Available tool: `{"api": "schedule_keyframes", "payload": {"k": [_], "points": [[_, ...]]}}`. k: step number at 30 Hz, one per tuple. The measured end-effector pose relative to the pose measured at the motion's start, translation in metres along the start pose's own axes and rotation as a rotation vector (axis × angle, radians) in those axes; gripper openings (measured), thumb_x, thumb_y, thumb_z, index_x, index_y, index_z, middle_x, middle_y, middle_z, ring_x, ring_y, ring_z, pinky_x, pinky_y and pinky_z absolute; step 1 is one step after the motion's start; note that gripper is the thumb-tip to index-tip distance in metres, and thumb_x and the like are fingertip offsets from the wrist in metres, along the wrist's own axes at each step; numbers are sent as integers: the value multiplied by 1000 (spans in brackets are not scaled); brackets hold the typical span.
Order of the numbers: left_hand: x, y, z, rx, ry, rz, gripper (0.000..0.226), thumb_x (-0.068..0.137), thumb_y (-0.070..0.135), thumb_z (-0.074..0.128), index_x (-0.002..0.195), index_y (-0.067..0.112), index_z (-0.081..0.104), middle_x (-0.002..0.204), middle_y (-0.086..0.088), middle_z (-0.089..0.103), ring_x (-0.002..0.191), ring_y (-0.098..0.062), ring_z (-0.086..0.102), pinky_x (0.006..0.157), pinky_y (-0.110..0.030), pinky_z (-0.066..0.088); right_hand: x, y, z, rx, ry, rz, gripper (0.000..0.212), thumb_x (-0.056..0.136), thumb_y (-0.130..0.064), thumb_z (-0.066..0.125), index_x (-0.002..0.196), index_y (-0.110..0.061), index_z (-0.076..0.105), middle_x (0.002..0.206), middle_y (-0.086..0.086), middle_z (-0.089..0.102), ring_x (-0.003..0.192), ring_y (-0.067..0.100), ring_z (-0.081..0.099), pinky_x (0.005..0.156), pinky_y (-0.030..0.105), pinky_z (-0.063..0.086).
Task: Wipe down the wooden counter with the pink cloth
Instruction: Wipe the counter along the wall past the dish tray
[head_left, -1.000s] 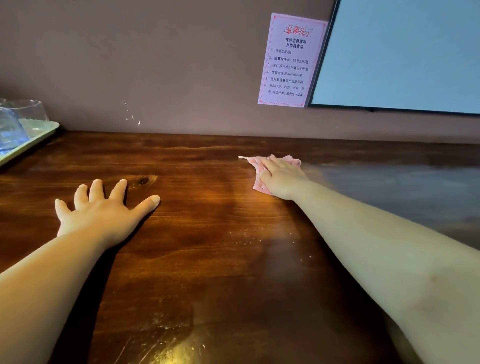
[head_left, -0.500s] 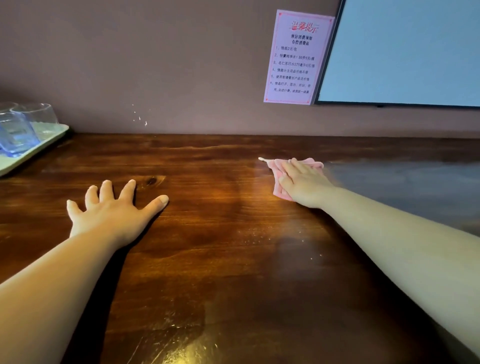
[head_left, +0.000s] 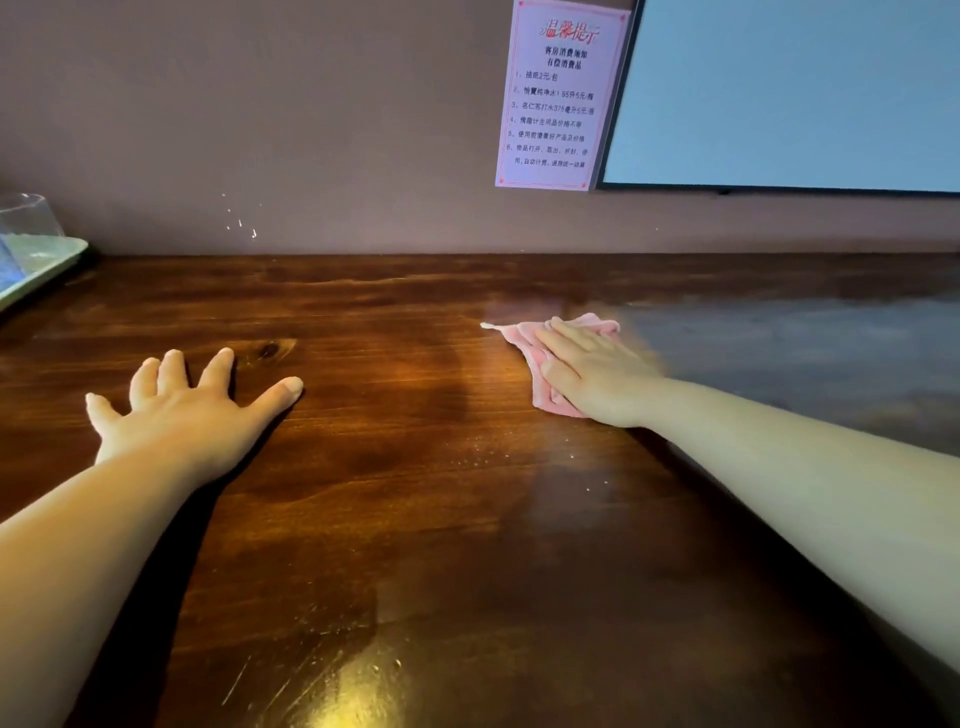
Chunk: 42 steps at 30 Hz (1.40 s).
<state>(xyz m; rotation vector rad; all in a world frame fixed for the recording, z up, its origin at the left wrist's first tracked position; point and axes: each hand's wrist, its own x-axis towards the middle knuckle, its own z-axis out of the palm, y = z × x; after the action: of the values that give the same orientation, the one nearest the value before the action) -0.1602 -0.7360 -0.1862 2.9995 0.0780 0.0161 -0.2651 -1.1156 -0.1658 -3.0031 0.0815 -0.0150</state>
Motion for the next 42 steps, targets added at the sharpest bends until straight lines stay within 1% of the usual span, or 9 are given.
{"api": "schedule_keyframes", "payload": {"k": [5,10,14,18,21,24,28,34,42], "points": [[0,-4,4,-18,154,127,118,56,102,4,152,36,15,161,0,16,148,-25,6,116,-59,7,22,-11,-12,-56,53,112,50,108,-33,10,153,-31,31,144,-2,44,139,24,37,115,45,26],[-11,-3,2,-48,278,256,89,76,89,16,147,37,30,156,8,30,145,-20,19,115,-57,7,-15,-18,5,-23,6,-16,57,105,-36,7,159,-27,21,167,0,20,153,19,16,123,47,11],[-20,3,-9,-31,337,345,68,86,75,29,136,35,51,141,4,51,132,-27,40,106,-55,32,-10,-19,1,9,11,5,56,106,-38,5,160,-32,18,168,-1,18,155,19,12,124,47,10],[-32,14,-23,-114,168,312,54,92,62,38,134,32,55,142,3,49,131,-28,39,103,-51,38,-4,-36,-9,-46,38,121,53,108,-34,10,157,-25,25,165,3,24,151,24,21,122,47,13],[-35,21,-35,-24,26,283,58,94,59,40,141,26,48,148,-1,43,133,-31,39,106,-50,38,-32,-38,4,-19,35,20,53,105,-34,11,156,-28,23,161,0,27,149,22,21,120,48,13],[-49,26,-38,-114,38,222,60,92,61,44,138,24,51,144,-5,47,127,-33,47,99,-49,44,-32,-39,4,29,13,-5,54,106,-38,5,158,-34,18,165,-3,22,153,18,15,122,49,11],[-77,40,-30,-202,100,252,61,94,56,45,143,20,44,148,-5,44,134,-31,40,109,-49,34,-11,-54,-8,-22,53,165,50,109,-34,7,155,-31,25,158,0,33,146,24,30,119,48,19],[-96,39,-10,-105,116,286,66,96,60,30,151,23,28,158,2,25,146,-20,18,118,-45,12,-48,-63,6,10,86,1,49,106,-33,10,148,-28,34,142,-5,42,138,20,34,116,47,20],[-102,39,-5,-76,108,265,66,97,62,22,152,26,25,160,5,19,147,-17,13,119,-44,10,-28,-93,0,15,35,138,51,107,-37,8,153,-28,29,154,0,37,145,26,29,119,52,15]]}}
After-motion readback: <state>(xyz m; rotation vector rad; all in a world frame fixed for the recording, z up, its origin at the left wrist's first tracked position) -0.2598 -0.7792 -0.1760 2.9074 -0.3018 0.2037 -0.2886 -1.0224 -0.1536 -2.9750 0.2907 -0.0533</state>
